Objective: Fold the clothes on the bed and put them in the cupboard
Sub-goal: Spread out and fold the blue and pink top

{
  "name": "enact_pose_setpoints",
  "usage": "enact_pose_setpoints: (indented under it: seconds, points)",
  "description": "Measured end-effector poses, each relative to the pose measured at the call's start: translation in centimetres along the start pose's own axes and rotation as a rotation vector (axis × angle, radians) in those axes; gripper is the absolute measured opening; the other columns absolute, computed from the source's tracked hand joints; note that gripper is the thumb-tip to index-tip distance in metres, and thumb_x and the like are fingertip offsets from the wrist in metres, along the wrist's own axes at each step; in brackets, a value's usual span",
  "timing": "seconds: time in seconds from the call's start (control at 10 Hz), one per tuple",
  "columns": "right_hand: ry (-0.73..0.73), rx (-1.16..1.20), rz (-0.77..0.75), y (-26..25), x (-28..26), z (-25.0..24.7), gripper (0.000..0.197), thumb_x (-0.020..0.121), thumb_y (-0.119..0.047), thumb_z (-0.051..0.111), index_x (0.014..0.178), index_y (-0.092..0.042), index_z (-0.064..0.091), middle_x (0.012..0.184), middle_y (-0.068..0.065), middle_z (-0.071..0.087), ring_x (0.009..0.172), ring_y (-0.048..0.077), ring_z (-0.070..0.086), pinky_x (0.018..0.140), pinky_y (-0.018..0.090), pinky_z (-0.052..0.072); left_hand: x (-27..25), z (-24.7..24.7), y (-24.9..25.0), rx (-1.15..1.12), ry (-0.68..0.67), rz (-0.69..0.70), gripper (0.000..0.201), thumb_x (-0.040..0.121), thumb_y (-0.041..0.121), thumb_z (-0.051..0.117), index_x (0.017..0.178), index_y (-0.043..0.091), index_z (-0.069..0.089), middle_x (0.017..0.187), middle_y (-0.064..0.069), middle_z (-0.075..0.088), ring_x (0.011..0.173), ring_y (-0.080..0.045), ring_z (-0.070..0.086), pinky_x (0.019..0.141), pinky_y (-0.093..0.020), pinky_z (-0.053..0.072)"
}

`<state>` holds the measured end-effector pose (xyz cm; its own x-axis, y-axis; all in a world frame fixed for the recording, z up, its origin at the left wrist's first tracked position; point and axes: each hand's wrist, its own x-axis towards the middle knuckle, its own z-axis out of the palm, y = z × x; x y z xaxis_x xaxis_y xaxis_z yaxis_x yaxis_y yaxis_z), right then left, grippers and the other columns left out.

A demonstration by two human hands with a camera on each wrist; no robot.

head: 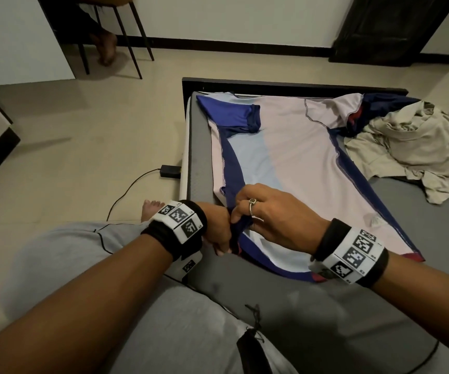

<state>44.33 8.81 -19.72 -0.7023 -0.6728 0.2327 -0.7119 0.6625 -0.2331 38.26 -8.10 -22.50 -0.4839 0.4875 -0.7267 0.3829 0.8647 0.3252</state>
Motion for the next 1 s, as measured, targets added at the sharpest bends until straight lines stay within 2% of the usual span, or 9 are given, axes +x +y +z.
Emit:
enact_pose_setpoints:
  seconds: [0.1, 0.2, 0.3, 0.4, 0.5, 0.6, 0.7, 0.9, 1.0]
  points:
    - [0.017, -0.006, -0.008, -0.2, 0.2, -0.2, 0.023, 0.088, -0.008, 0.068, 0.108, -0.021, 0.070, 0.112, 0.000, 0.058, 0.095, 0.020, 0.058, 0.071, 0.035, 0.052, -0.1, 0.1, 0.3, -0.022, -0.057, 0.004, 0.027, 0.081, 0.026, 0.077, 0.106, 0.016, 0.074, 0.101, -0.004, 0.075, 0.094, -0.022, 0.070, 0.091, -0.037, 0.057]
    - [0.027, 0.005, -0.039, -0.6, 0.8, -0.6, 0.019, 0.092, -0.012, 0.062, 0.107, -0.019, 0.070, 0.112, 0.002, 0.059, 0.096, 0.023, 0.059, 0.073, 0.036, 0.053, -0.2, 0.4, 1.0, -0.027, -0.093, 0.013, 0.019, 0.089, 0.022, 0.071, 0.107, 0.017, 0.072, 0.099, -0.001, 0.074, 0.078, -0.012, 0.063, 0.073, -0.023, 0.052]
    - [0.036, 0.026, -0.055, -0.6, 1.1, -1.2, 0.022, 0.095, -0.021, 0.052, 0.107, -0.018, 0.070, 0.111, 0.003, 0.059, 0.097, 0.023, 0.059, 0.075, 0.037, 0.052, 0.0, 0.9, 1.7, -0.041, -0.182, 0.057, 0.023, 0.093, 0.012, 0.063, 0.115, 0.017, 0.068, 0.102, -0.003, 0.065, 0.084, -0.016, 0.054, 0.067, -0.020, 0.045]
    - [0.071, 0.035, -0.033, -0.6, 1.2, -1.3, 0.019, 0.095, -0.017, 0.056, 0.109, -0.018, 0.070, 0.112, 0.003, 0.059, 0.098, 0.023, 0.060, 0.076, 0.038, 0.053, 0.0, 1.4, 2.4, -0.079, -0.168, 0.122, 0.017, 0.094, 0.010, 0.061, 0.108, 0.020, 0.063, 0.102, -0.002, 0.062, 0.081, -0.015, 0.055, 0.065, -0.019, 0.045]
    - [0.078, 0.063, 0.006, -0.6, 1.4, -1.2, 0.024, 0.091, -0.011, 0.062, 0.113, -0.019, 0.067, 0.115, 0.001, 0.058, 0.103, 0.021, 0.059, 0.081, 0.036, 0.053, 0.1, 1.6, 2.7, -0.034, -0.118, 0.206, 0.015, 0.094, 0.012, 0.063, 0.099, 0.026, 0.061, 0.097, 0.000, 0.063, 0.078, -0.017, 0.056, 0.065, -0.022, 0.047]
    - [0.068, 0.126, 0.065, -0.3, 1.2, -0.8, 0.026, 0.092, -0.014, 0.062, 0.118, -0.019, 0.063, 0.118, -0.003, 0.055, 0.105, 0.015, 0.057, 0.083, 0.030, 0.051, -0.1, 0.8, 2.6, 0.104, -0.173, 0.114, 0.021, 0.095, 0.014, 0.060, 0.115, 0.021, 0.065, 0.117, -0.004, 0.066, 0.098, -0.024, 0.062, 0.086, -0.031, 0.050]
    - [0.061, 0.103, 0.067, 0.1, 0.4, -0.3, 0.019, 0.092, -0.014, 0.064, 0.110, -0.021, 0.063, 0.114, -0.004, 0.054, 0.099, 0.014, 0.056, 0.078, 0.027, 0.050, -1.0, -0.7, 1.4, 0.280, -0.085, -0.043, 0.031, 0.100, 0.019, 0.055, 0.130, 0.012, 0.059, 0.123, -0.004, 0.061, 0.106, -0.019, 0.057, 0.083, -0.026, 0.041]
    - [0.031, 0.102, 0.071, -0.5, -3.1, 0.9, 0.010, 0.085, -0.023, 0.069, 0.094, -0.022, 0.063, 0.095, -0.008, 0.061, 0.084, 0.012, 0.056, 0.070, 0.023, 0.047, -2.1, -2.7, -2.4, 0.344, 0.203, -0.119, 0.030, 0.099, 0.027, 0.053, 0.119, 0.009, 0.066, 0.112, -0.006, 0.066, 0.099, -0.021, 0.063, 0.068, -0.022, 0.043]
    - [-0.134, 0.040, 0.075, -1.1, -5.9, 2.6, 0.013, 0.079, -0.028, 0.063, 0.092, -0.027, 0.063, 0.087, -0.010, 0.064, 0.076, 0.011, 0.056, 0.068, 0.024, 0.047, -1.2, -2.6, -3.5, 0.145, 0.308, -0.192, 0.028, 0.096, 0.030, 0.058, 0.111, 0.010, 0.070, 0.109, -0.005, 0.071, 0.095, -0.020, 0.068, 0.065, -0.025, 0.047]
